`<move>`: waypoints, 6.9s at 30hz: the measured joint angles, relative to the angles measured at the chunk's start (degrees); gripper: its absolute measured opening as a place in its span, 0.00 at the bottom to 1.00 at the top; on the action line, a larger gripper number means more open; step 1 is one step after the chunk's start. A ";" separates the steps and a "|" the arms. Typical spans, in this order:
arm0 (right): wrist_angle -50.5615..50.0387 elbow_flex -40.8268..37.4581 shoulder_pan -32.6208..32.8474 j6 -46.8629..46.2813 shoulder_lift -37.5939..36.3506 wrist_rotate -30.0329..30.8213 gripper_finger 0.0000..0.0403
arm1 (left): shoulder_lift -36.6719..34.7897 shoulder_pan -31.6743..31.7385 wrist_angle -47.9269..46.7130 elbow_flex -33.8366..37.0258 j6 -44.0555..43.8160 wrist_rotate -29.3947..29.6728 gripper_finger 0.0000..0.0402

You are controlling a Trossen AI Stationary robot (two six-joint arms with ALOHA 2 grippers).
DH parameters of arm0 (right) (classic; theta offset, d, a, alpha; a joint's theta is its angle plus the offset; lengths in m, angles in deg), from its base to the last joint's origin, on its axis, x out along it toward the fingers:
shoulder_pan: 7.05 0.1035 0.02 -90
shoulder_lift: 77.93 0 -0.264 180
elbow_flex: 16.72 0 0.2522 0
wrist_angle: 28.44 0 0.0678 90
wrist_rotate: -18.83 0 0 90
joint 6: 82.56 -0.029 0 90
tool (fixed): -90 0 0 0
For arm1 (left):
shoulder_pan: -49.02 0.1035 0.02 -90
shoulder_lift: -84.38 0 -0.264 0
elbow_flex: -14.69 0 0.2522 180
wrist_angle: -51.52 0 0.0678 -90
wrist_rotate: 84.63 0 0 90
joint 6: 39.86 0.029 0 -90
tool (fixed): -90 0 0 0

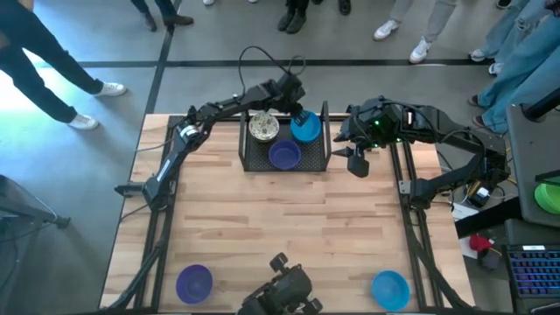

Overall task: Pick & Place Mini bowls
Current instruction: Stack the top blue bowl on top of the blue bowl on the shelf, then stack the purple bowl on top of the purple bowls on the shelf

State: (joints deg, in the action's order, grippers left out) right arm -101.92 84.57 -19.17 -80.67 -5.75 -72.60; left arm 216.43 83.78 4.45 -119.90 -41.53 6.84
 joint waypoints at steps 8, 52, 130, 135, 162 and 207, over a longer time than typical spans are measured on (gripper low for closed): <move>-0.02 0.00 0.00 -0.23 0.00 0.00 0.44 | 0.02 -0.05 2.32 4.96 -0.41 0.02 0.24; -3.18 0.00 -0.02 6.44 -0.35 -2.26 0.44 | -52.08 -29.30 -26.92 31.48 -5.90 10.41 0.24; -0.83 0.00 0.15 -1.92 0.07 -23.06 0.44 | -59.23 -82.11 -4.12 77.94 -30.12 -8.36 0.24; -0.85 0.00 0.15 -1.79 0.07 -23.05 0.44 | -59.23 -82.11 -1.67 79.17 -31.42 -8.41 0.24; -0.90 0.00 0.15 -1.46 0.07 -23.04 0.44 | -59.17 -82.22 9.80 85.50 -37.93 -8.50 0.23; 0.21 0.00 0.13 3.53 0.15 -16.86 0.44 | -65.70 -52.89 -25.71 48.21 -51.39 19.85 0.00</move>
State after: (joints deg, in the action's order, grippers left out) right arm -101.72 84.57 -19.03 -77.14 -5.59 -89.47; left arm 150.73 30.88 -21.26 -71.69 -92.92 26.69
